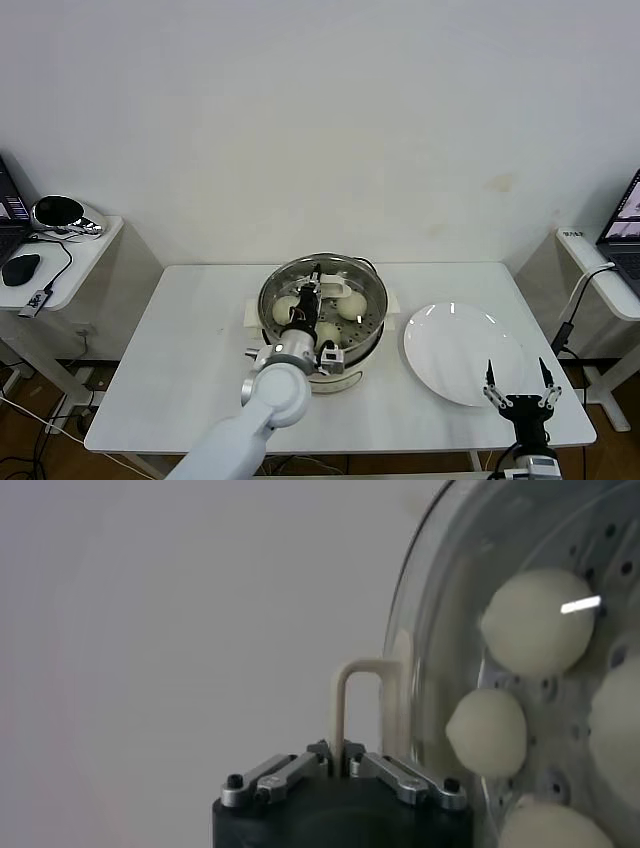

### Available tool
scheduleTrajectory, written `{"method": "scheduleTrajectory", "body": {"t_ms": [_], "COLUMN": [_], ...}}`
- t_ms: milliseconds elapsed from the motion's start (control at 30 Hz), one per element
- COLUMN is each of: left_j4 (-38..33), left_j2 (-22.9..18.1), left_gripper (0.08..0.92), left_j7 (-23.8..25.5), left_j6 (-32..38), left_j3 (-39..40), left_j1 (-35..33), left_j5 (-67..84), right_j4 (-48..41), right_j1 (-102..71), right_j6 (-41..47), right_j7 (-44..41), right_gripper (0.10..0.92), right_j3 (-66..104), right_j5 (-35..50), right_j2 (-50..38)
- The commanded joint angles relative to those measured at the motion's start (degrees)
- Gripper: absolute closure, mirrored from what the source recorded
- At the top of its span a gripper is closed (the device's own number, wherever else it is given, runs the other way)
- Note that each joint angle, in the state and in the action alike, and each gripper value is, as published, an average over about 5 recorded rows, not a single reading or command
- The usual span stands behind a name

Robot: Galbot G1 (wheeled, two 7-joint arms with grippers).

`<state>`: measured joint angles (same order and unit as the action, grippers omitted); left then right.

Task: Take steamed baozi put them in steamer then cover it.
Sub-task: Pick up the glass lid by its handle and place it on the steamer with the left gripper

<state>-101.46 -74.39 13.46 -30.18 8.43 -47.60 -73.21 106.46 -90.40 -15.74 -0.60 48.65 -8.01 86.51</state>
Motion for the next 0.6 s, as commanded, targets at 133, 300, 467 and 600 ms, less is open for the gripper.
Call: {"method": "scheduleTrajectory", "body": {"t_ms": [133,300,467,600], "left_j4": [2.6,2.5,2.2,2.0], "left_j2": [-2.1,-1.8,-1.9,-2.2], "left_gripper": [0.855,0.855,0.855,0.855], "left_j7": [-0.2,-0.3,-0.3,-0.3], "left_j6": [0.2,0.3,0.4,0.5], "left_j3": [-0.5,-1.5,-1.5,-1.3], "left_j1": [0.3,0.0,-0.7,-0.9], "left_j5": [-1.9,-1.8,-1.8,-1.8], "right_j4": [-0.3,-0.5,-0.4,-0.5], "right_j1": [-0.1,-0.2,-0.2,-0.2], "right_j6": [-0.2,-0.3,-0.3,-0.3], "right_j7": [0.0,0.0,-0.1,-0.1], "right_gripper": [0.203,0.203,0.203,0.203], "right_j3": [0.0,-0.1,-0.2,-0.3], "right_j5": [0.0,-0.1,-0.2,-0.3], "right_j2": [-0.1,-0.1,0.0,0.0]}}
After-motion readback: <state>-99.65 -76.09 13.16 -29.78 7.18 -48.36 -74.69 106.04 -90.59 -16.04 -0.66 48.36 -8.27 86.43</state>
